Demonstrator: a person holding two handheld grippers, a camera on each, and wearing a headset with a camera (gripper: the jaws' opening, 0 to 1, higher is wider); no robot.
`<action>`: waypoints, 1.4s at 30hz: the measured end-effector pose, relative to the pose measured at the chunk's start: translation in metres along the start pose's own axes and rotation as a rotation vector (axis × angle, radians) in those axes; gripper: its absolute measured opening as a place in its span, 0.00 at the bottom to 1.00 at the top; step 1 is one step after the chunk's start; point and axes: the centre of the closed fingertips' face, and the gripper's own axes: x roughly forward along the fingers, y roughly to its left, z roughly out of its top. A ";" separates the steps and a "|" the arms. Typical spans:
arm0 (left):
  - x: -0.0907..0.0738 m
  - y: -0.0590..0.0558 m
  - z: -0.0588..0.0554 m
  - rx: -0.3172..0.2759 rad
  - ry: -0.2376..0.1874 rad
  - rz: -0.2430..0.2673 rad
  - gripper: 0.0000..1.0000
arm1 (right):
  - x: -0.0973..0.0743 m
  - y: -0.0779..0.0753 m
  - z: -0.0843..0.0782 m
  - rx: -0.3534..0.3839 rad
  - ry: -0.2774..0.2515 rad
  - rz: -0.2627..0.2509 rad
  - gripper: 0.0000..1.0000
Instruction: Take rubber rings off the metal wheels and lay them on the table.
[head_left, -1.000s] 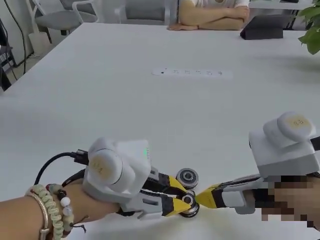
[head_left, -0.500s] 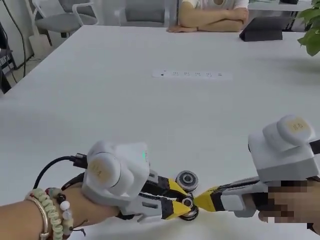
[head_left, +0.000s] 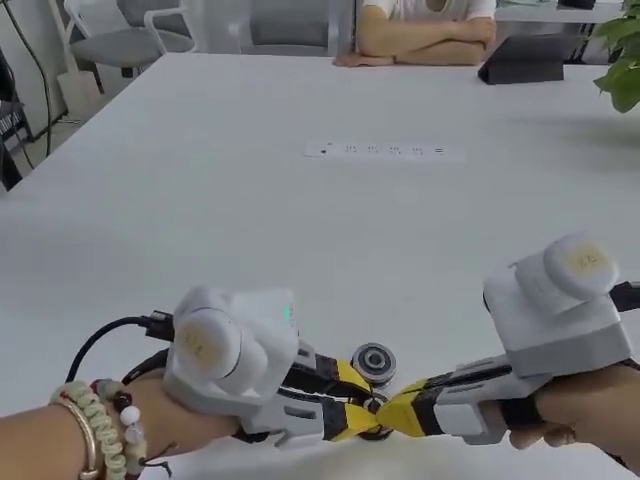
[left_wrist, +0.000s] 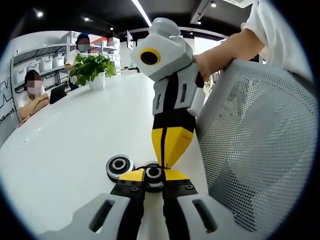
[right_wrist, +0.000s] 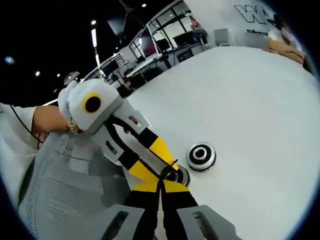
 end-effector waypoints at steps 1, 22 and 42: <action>0.000 0.000 0.000 0.000 0.000 0.001 0.07 | 0.001 -0.001 -0.001 0.016 0.010 0.003 0.00; 0.000 0.000 0.000 -0.042 0.036 0.015 0.08 | -0.006 -0.019 0.000 0.064 -0.012 -0.068 0.00; -0.009 -0.002 0.018 -0.022 0.029 -0.006 0.16 | -0.007 -0.023 0.000 0.057 -0.003 -0.099 0.00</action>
